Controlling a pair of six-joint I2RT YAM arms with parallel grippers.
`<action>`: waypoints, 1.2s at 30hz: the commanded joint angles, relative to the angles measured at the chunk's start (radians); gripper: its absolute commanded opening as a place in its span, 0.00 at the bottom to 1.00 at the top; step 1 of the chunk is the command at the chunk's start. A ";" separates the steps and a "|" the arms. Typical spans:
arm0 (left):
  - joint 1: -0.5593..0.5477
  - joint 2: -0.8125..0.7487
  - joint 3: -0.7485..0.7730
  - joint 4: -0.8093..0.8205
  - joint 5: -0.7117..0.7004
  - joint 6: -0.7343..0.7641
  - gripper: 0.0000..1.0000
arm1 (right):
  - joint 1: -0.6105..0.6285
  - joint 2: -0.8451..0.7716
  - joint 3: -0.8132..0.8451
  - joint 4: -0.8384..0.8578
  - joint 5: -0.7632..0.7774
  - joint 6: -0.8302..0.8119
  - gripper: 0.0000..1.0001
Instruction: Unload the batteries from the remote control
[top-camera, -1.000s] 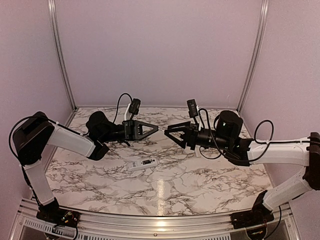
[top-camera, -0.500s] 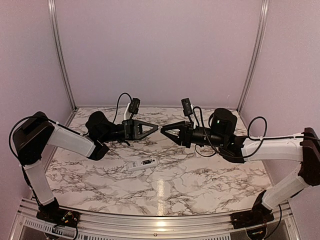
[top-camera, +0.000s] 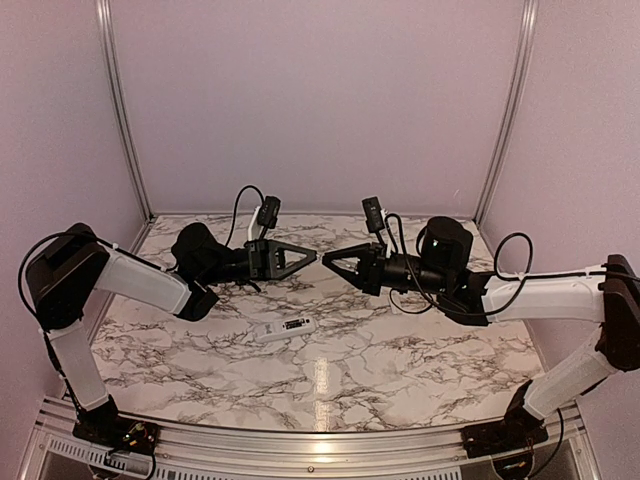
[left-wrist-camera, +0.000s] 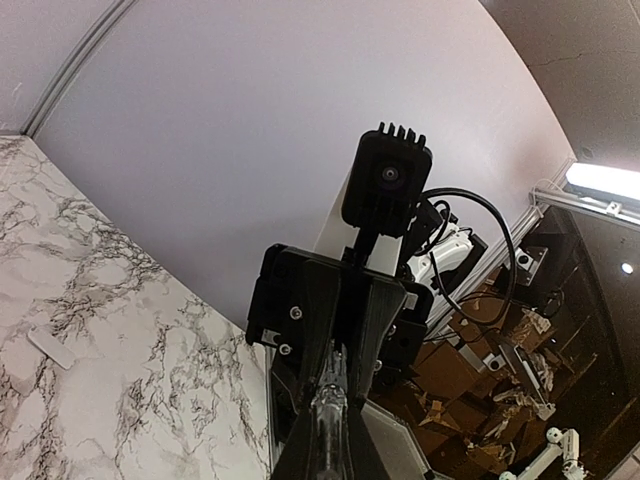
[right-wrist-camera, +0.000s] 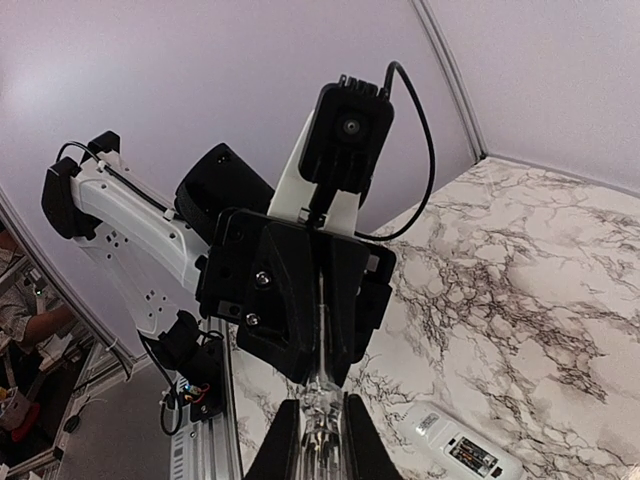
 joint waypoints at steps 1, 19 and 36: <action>0.006 0.026 -0.005 0.008 -0.018 0.021 0.00 | -0.003 0.010 0.046 0.000 0.002 -0.005 0.00; 0.006 -0.117 -0.090 -0.311 -0.160 0.306 0.95 | -0.003 -0.095 0.057 -0.369 0.132 -0.127 0.00; 0.005 -0.290 -0.215 -0.865 -0.657 0.508 0.90 | -0.003 0.013 0.199 -0.750 0.233 -0.179 0.00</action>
